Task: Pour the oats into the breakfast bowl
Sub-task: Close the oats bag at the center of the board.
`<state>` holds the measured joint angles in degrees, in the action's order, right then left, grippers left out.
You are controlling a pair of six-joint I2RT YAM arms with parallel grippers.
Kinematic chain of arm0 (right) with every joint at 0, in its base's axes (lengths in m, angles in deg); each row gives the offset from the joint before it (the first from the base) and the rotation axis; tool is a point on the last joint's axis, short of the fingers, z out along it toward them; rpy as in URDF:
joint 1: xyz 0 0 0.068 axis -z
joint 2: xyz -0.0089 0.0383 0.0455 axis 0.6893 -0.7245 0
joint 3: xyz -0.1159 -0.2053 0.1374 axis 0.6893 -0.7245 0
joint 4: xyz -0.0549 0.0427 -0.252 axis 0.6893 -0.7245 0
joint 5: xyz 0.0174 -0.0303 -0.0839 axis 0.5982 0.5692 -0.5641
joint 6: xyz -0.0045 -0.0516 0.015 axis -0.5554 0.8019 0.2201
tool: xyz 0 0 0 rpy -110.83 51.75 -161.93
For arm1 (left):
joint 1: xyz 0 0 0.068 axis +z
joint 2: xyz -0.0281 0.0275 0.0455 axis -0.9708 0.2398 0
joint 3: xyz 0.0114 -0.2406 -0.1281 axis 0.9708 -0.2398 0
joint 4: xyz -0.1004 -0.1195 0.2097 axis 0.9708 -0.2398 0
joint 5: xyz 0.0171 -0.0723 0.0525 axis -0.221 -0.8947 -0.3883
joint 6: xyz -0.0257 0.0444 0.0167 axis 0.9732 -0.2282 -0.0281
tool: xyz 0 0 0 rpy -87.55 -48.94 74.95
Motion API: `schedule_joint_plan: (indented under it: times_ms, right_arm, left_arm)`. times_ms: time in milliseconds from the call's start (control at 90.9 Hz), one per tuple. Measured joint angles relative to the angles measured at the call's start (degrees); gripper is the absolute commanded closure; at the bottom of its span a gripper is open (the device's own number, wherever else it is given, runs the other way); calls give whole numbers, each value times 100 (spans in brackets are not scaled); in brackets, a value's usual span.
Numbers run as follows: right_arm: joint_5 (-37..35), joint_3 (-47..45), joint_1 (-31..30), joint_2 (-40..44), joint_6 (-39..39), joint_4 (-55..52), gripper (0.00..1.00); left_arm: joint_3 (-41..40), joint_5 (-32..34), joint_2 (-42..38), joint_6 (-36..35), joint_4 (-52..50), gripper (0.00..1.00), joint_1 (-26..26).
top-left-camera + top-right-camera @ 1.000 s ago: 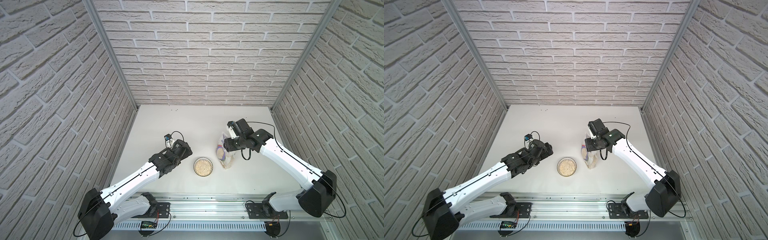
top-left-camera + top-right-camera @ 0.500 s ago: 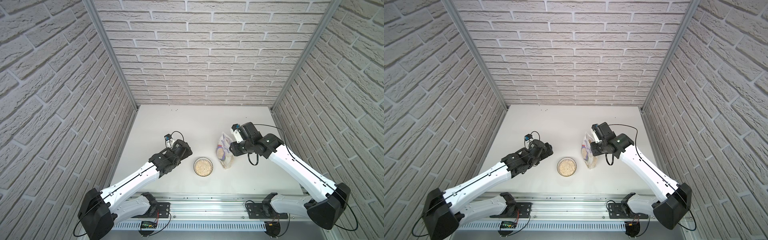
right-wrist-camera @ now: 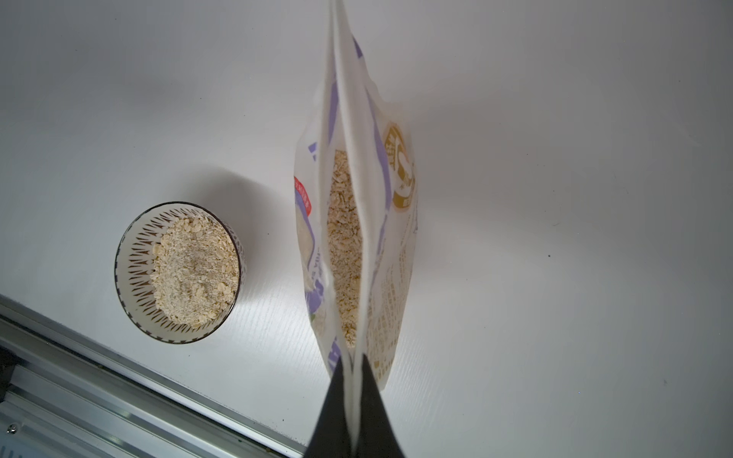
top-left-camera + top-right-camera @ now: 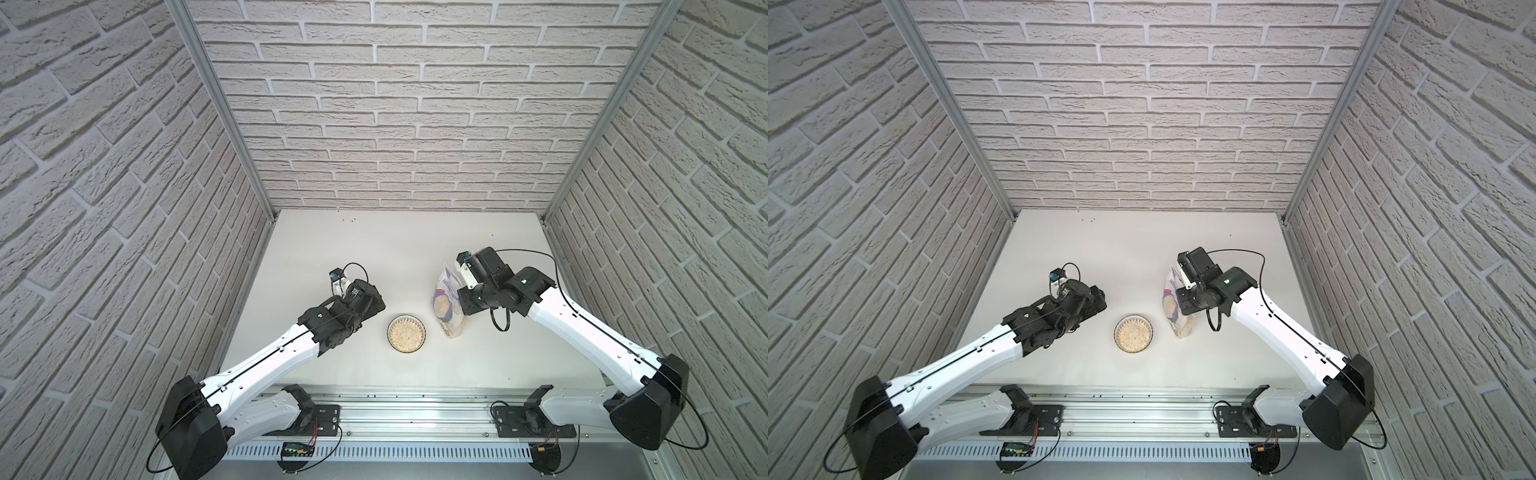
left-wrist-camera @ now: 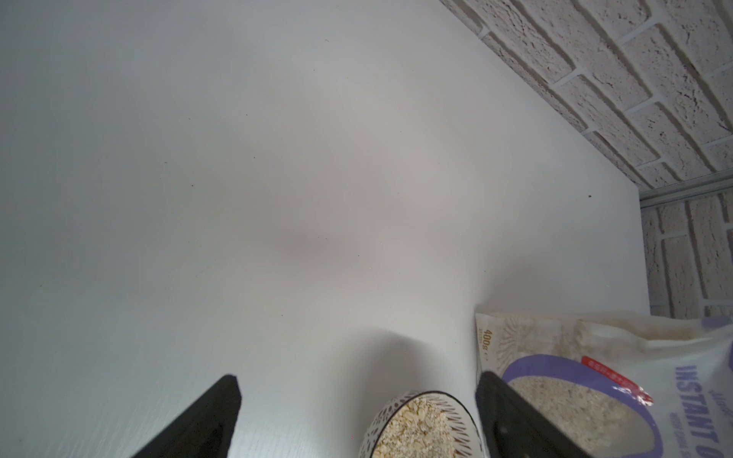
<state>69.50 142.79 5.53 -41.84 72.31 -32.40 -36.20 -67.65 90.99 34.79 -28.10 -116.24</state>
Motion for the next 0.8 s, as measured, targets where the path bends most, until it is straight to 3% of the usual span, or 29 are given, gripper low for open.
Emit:
schedule_joint_plan:
  times_ms: [55,176,231,275,319,330,341,363,374,660,737,803]
  right_arm:
    - [4,-83,-24,116,-74,0,95]
    - [-57,-66,-37,131,-181,46,58]
    - [-98,0,-37,42,-210,131,54]
    - [-144,52,-37,-66,-212,205,57]
    - [-195,79,-37,-186,-199,291,66]
    - [-205,81,-37,-214,-210,304,74]
    - [-203,85,-37,-238,-214,315,74]
    - [-234,87,-37,-289,-177,339,93]
    - [-232,90,-37,-319,-223,354,95]
    - [-455,-55,-37,-190,-310,415,96]
    - [-494,-61,-37,-151,-343,367,64]
    - [-590,-44,-37,-146,-345,485,55]
  left_arm:
    - [0,0,0,0,0,5,0]
    - [0,17,0,0,2,5,0]
    - [2,17,2,0,0,5,0]
    - [4,17,13,0,0,5,-2]
    - [7,17,28,0,0,5,-2]
    - [7,17,31,0,0,5,-2]
    - [9,17,33,0,0,5,-4]
    - [9,17,35,0,-2,5,-4]
    - [9,17,35,0,0,5,-4]
    - [13,20,35,0,2,6,-7]
    - [13,17,35,0,2,6,-11]
    - [13,17,39,0,4,7,-11]
